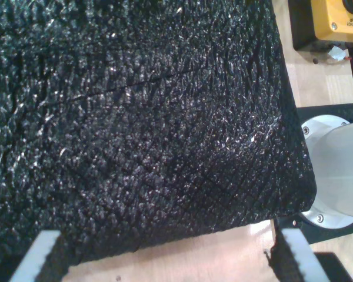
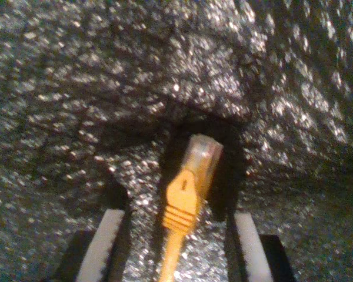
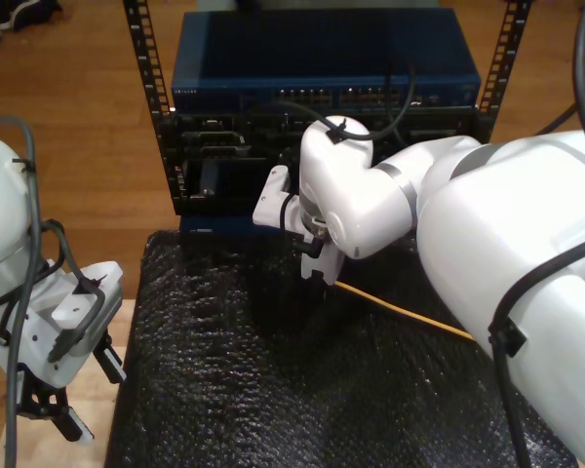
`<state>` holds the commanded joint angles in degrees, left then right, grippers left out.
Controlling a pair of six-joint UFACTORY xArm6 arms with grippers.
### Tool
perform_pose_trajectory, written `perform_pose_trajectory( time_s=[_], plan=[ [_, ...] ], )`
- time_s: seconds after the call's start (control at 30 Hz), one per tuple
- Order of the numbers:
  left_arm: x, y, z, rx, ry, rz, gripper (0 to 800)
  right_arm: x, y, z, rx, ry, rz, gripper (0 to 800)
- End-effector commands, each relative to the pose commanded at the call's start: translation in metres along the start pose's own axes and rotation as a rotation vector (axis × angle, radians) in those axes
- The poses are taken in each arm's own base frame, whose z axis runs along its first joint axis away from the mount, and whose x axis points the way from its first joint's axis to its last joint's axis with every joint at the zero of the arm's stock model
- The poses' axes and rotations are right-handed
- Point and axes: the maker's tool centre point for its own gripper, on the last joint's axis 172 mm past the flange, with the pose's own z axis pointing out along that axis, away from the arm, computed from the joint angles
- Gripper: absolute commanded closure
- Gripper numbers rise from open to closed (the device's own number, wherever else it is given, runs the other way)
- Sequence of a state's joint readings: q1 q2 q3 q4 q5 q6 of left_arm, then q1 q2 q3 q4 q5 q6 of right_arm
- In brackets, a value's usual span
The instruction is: Grab the cable and plug it in
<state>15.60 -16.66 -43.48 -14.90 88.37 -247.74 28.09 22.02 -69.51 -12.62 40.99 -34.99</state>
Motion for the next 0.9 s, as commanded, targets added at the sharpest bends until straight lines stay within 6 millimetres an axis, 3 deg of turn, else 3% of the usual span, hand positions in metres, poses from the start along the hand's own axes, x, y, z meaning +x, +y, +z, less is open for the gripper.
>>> perform_pose_trajectory(
  time_s=[0.5, 0.9],
  plan=[
    [0.0, 0.0, 0.001, -0.001, 0.001, 0.0, 0, 0.007, 0.006, -0.005, -0.021, 0.005, 0.02, 418],
    [0.0, 0.0, 0.0, 0.0, 0.0, 0.002, 0, 0.011, 0.004, 0.003, -0.015, -0.003, 0.013, 443]
  ],
)
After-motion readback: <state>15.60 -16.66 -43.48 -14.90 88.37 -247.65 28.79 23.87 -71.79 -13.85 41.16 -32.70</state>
